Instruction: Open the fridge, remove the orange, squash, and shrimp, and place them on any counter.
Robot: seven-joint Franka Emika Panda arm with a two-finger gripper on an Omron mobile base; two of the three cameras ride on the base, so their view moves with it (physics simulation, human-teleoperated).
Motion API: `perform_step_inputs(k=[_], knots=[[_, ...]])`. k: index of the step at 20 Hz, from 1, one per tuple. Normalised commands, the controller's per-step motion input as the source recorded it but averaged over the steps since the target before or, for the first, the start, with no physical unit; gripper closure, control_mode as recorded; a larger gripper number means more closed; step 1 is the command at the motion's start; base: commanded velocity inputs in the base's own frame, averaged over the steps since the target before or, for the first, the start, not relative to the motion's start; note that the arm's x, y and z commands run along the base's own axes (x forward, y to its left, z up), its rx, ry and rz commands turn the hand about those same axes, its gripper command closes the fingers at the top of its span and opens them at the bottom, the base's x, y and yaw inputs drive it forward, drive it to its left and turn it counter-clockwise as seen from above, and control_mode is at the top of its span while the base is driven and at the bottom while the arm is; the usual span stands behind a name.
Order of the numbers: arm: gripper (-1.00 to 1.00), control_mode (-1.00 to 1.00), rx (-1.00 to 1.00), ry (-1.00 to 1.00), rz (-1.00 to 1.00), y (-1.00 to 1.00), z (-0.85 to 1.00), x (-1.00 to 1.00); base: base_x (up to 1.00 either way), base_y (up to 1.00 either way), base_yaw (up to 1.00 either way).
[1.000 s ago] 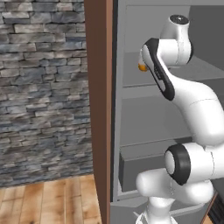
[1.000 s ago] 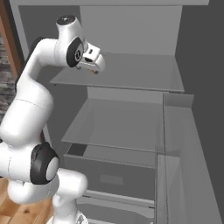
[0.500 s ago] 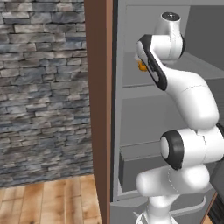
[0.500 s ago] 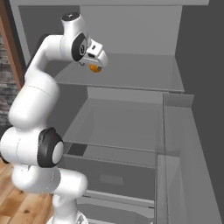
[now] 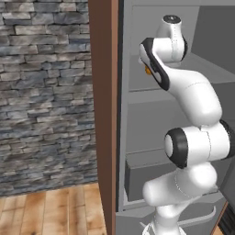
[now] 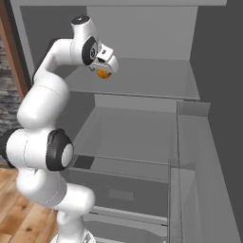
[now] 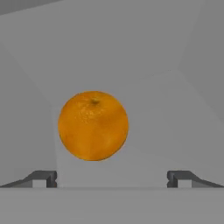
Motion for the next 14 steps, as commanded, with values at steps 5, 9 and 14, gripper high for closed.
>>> perform_step_inputs(k=[5, 9, 14], knots=[[-1.00, -1.00, 0.00, 0.00, -0.02, 0.00, -0.20, 0.33, 0.00, 0.00, 0.00], [-1.00, -1.00, 0.00, 0.00, -0.02, 0.00, -0.12, 0.39, 0.00, 0.00, 0.00], [-1.00, -1.00, 0.00, 0.00, -0.03, 0.00, -0.11, 0.35, 0.00, 0.00, 0.00]])
